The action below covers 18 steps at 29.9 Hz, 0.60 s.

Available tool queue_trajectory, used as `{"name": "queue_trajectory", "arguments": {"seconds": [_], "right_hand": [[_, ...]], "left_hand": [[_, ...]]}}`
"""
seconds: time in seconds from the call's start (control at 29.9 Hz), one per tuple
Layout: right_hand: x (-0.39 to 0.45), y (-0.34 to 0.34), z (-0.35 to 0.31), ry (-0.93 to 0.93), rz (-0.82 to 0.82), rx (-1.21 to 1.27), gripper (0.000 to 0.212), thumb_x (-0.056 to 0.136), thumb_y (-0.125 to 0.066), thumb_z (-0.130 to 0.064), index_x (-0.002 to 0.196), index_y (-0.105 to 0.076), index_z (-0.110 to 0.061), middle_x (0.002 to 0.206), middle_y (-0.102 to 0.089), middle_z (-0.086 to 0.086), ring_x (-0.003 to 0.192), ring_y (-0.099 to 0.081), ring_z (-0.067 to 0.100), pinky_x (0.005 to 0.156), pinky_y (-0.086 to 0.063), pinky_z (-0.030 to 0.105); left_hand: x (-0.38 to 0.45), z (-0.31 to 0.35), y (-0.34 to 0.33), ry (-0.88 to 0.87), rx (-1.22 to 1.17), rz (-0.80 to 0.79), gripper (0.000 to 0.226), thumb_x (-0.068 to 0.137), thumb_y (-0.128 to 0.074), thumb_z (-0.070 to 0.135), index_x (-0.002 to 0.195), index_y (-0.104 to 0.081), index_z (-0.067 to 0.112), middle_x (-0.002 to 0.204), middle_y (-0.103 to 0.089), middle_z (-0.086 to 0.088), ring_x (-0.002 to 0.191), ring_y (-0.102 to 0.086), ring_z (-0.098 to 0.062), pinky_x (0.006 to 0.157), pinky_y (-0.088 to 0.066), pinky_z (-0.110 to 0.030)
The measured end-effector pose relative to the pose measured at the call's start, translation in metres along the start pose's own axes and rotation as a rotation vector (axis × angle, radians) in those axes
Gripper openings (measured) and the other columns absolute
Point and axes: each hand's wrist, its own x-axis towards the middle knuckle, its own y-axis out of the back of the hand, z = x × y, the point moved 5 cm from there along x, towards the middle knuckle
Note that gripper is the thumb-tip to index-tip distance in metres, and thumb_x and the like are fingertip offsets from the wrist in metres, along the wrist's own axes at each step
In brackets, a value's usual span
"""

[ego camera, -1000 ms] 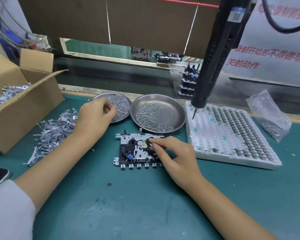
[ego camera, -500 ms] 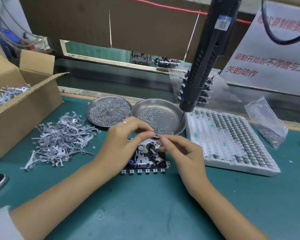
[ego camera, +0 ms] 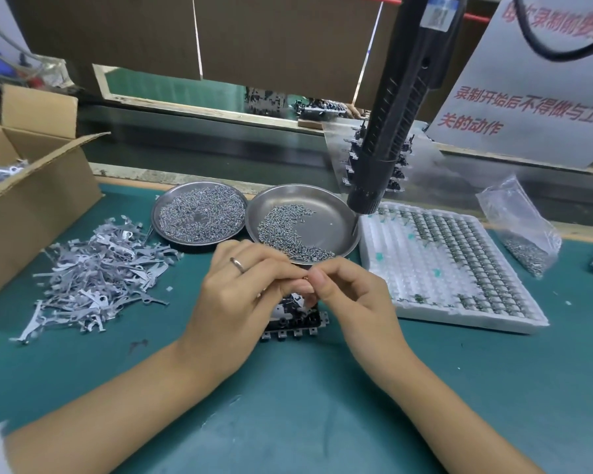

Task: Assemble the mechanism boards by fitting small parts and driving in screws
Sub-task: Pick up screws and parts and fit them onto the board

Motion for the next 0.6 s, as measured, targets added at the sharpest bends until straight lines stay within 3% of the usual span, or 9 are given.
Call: {"name": "queue_trajectory", "arguments": {"seconds": [0.17, 0.3, 0.43, 0.6], "right_hand": [[-0.0036, -0.0044, -0.0007, 0.043, -0.008, -0.005, 0.014, 0.092, -0.052, -0.019, 0.082, -0.061, -0.014, 0.069, -0.061, -0.015, 0.068, -0.056, 0.0, 0.067, -0.044, 0.011], [-0.0043, -0.0057, 0.0011, 0.06, -0.026, -0.058, 0.012, 0.092, -0.05, -0.018, 0.083, -0.057, -0.013, 0.071, -0.058, -0.011, 0.068, -0.053, 0.006, 0.067, -0.044, 0.016], [-0.0053, -0.0056, 0.0006, 0.194, 0.025, -0.273, 0.018, 0.098, -0.046, -0.019, 0.081, -0.052, -0.018, 0.068, -0.051, -0.003, 0.064, -0.049, 0.014, 0.063, -0.041, 0.018], [-0.0049, -0.005, 0.0023, 0.254, 0.056, -0.447, 0.018, 0.097, -0.039, -0.028, 0.081, -0.046, -0.03, 0.069, -0.044, -0.013, 0.063, -0.043, 0.006, 0.061, -0.036, 0.018]], "left_hand": [[-0.001, 0.0009, -0.0013, -0.012, 0.035, 0.015, 0.018, 0.085, -0.065, 0.019, 0.078, -0.071, 0.004, 0.077, -0.064, -0.002, 0.077, -0.054, -0.013, 0.074, -0.041, -0.036], [-0.0016, 0.0033, -0.0003, -0.053, 0.062, 0.017, 0.024, 0.09, -0.059, 0.018, 0.075, -0.069, 0.003, 0.075, -0.062, -0.003, 0.074, -0.053, -0.016, 0.073, -0.04, -0.038], [-0.0024, 0.0092, -0.0019, -0.102, 0.055, 0.017, 0.017, 0.092, -0.055, 0.017, 0.081, -0.065, 0.009, 0.075, -0.062, -0.003, 0.074, -0.053, -0.015, 0.072, -0.039, -0.037], [-0.0022, 0.0064, -0.0049, -0.054, 0.072, -0.031, 0.028, 0.092, -0.054, 0.018, 0.076, -0.068, 0.002, 0.077, -0.064, -0.001, 0.074, -0.056, -0.016, 0.076, -0.038, -0.036]]}}
